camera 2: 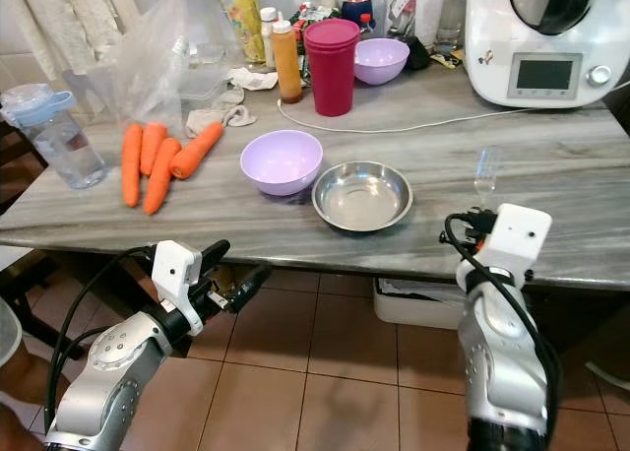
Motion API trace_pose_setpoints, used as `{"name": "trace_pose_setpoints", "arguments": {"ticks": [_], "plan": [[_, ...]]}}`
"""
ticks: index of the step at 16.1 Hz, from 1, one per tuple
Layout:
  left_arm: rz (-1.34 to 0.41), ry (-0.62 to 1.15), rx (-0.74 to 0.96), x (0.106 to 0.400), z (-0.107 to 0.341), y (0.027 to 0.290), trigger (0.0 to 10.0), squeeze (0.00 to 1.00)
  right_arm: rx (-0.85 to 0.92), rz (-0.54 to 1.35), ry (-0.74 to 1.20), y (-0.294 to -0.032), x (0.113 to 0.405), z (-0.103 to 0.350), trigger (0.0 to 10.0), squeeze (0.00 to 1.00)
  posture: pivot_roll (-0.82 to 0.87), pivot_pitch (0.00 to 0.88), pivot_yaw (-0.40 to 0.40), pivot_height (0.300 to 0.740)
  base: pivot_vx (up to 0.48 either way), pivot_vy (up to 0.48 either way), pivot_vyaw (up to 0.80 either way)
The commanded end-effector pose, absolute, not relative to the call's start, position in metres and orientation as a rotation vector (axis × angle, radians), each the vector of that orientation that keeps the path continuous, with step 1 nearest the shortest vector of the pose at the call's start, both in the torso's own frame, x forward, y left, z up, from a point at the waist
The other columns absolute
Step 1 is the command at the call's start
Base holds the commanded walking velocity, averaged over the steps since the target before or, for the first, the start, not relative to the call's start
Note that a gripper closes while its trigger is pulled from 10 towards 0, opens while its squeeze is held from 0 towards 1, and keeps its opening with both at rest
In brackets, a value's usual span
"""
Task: Setting the table
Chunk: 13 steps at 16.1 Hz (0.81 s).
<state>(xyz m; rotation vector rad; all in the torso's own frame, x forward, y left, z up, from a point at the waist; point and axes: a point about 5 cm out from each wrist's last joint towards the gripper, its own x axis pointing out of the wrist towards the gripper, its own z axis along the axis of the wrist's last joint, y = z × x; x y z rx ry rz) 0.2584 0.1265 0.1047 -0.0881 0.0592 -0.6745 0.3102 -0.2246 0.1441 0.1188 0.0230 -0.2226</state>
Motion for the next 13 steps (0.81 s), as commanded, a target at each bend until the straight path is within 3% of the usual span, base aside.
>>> {"name": "trace_pose_setpoints", "arguments": {"ticks": [1,9,10,11,13], "plan": [[-0.768,0.055,-0.085,0.249,0.112,0.122,10.0,0.0,0.168,-0.19,0.099,-0.222,0.327,0.138,10.0,0.0,-0.21,0.154,0.109,0.74,0.0,0.0,0.0],[-0.863,0.07,-0.066,0.24,0.126,0.121,10.0,0.0,0.219,-0.102,0.149,-0.209,0.362,0.141,10.0,0.0,-0.19,0.17,0.122,0.74,0.0,0.0,0.0],[-0.87,0.073,-0.064,0.24,0.126,0.122,10.0,0.0,0.21,-0.097,0.16,-0.206,0.364,0.14,10.0,0.94,-0.18,0.17,0.121,0.74,0.0,0.0,0.0],[-0.872,0.075,-0.063,0.24,0.126,0.123,10.0,0.0,0.212,-0.09,0.167,-0.203,0.365,0.139,10.0,1.0,-0.18,0.168,0.118,0.74,0.0,0.0,0.0],[-0.873,0.079,-0.064,0.239,0.126,0.123,10.0,0.0,0.211,-0.078,0.17,-0.199,0.365,0.138,10.0,1.0,-0.18,0.167,0.117,0.74,0.0,0.0,0.0]]}}
